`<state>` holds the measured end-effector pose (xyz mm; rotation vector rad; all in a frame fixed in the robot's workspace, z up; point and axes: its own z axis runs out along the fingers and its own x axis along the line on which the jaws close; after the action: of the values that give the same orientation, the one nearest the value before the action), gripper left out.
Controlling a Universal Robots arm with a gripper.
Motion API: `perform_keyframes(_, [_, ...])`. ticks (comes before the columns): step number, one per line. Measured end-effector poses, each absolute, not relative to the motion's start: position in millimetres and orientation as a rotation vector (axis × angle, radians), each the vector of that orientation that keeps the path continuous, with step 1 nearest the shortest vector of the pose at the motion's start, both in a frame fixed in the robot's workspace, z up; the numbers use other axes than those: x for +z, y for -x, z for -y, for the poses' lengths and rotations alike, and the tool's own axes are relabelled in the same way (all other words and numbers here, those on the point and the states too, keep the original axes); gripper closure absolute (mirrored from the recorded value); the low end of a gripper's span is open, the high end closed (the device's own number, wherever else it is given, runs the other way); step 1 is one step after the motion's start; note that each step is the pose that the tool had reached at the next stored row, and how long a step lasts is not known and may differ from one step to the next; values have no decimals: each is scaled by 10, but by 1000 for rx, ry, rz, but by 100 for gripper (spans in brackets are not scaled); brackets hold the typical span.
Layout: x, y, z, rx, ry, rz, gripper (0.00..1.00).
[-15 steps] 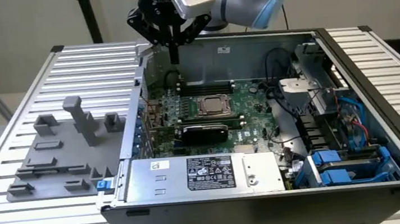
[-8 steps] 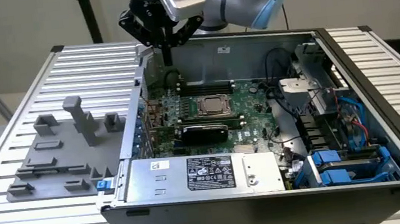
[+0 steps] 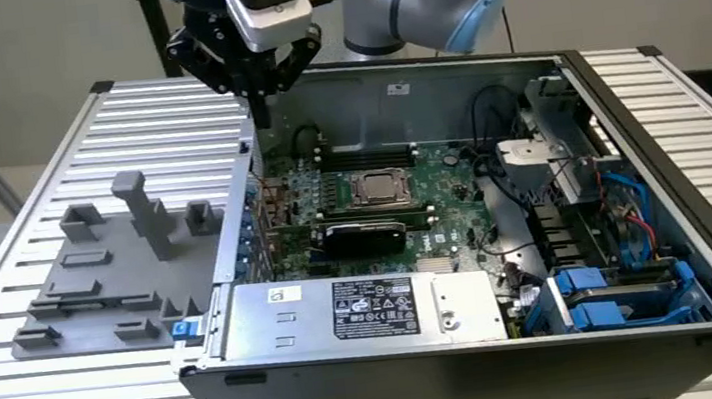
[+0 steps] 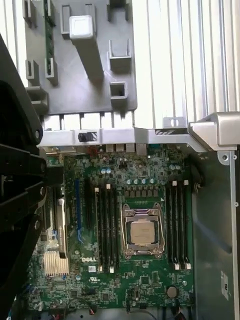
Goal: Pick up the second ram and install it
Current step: 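Reach for the second ram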
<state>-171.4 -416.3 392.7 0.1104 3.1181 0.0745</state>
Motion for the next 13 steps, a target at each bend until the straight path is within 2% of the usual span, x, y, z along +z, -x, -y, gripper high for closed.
perform_keyframes(13, [3926, 2304, 4318, 73, -110, -3118, 100])
